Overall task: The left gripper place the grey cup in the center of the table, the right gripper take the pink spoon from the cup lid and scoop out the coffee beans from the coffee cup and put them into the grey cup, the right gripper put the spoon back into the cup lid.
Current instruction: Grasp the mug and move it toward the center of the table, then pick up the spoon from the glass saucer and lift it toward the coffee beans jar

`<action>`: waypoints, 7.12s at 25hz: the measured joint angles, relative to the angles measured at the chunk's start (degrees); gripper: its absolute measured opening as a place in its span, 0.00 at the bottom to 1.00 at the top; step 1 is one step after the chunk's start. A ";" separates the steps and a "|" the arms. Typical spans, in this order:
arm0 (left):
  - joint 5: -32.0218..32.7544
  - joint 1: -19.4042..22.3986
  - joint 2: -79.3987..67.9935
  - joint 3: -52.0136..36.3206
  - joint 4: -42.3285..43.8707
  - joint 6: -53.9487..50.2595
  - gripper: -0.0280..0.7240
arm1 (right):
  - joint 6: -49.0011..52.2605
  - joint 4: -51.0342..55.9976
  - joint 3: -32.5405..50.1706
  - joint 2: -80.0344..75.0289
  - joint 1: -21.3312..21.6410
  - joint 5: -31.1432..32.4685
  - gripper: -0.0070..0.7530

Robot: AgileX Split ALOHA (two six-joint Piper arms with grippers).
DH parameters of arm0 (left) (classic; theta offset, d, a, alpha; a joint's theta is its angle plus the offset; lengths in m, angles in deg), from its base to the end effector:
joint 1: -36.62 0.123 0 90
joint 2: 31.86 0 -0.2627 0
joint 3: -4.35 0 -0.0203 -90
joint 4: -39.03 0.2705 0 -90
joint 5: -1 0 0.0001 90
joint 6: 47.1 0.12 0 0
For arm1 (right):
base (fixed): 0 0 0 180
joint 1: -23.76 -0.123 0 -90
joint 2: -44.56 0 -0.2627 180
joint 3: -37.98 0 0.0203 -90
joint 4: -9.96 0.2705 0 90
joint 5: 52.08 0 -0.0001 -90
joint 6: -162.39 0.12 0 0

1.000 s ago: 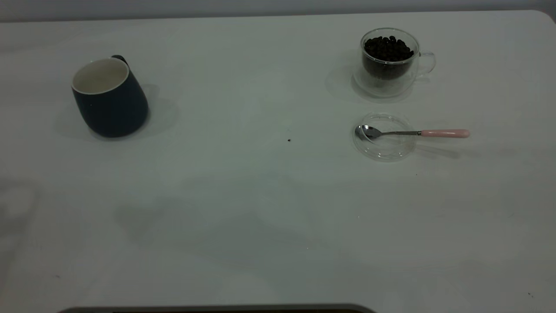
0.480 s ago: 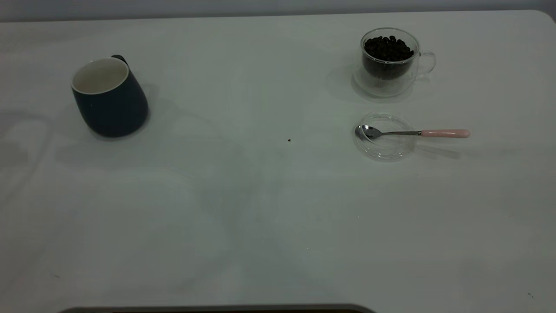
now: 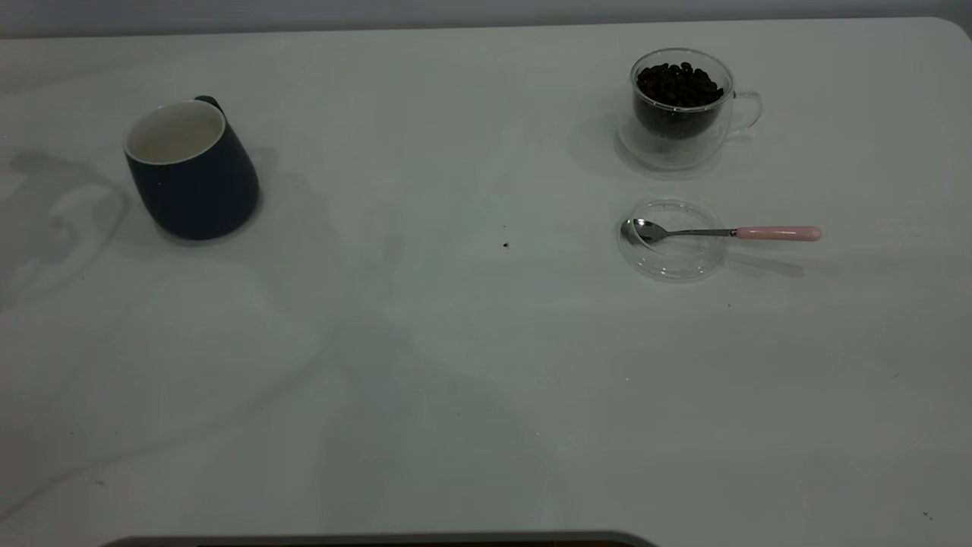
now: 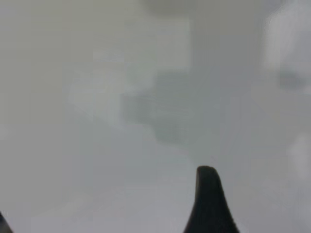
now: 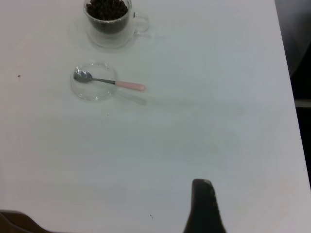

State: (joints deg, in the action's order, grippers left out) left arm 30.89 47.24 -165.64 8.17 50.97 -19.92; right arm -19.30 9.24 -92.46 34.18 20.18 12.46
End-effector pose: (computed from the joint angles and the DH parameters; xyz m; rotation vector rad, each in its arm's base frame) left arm 0.4343 0.0940 0.0428 0.6343 2.7619 0.3449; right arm 0.0644 0.0027 0.2554 -0.0993 2.1702 0.0034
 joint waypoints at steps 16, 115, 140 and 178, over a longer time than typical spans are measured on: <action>-3.70 -6.95 -7.82 3.51 -2.02 37.99 0.82 | 0.00 0.00 0.00 0.00 0.00 0.00 0.77; 37.16 -18.76 68.33 -24.56 -17.00 -15.81 0.82 | 0.00 0.00 0.00 0.30 0.00 0.00 0.77; 34.26 -18.76 117.19 -52.52 -6.96 -30.82 0.82 | 0.00 0.00 0.00 0.30 0.00 0.00 0.77; 35.02 -8.65 126.35 -52.52 -6.91 -30.94 0.82 | -2.87 5.45 -7.87 -50.29 0.00 -31.97 0.77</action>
State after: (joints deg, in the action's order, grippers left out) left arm 65.92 38.59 -39.29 -44.35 44.06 -50.85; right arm -22.17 14.69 -100.33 -16.11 20.18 -19.52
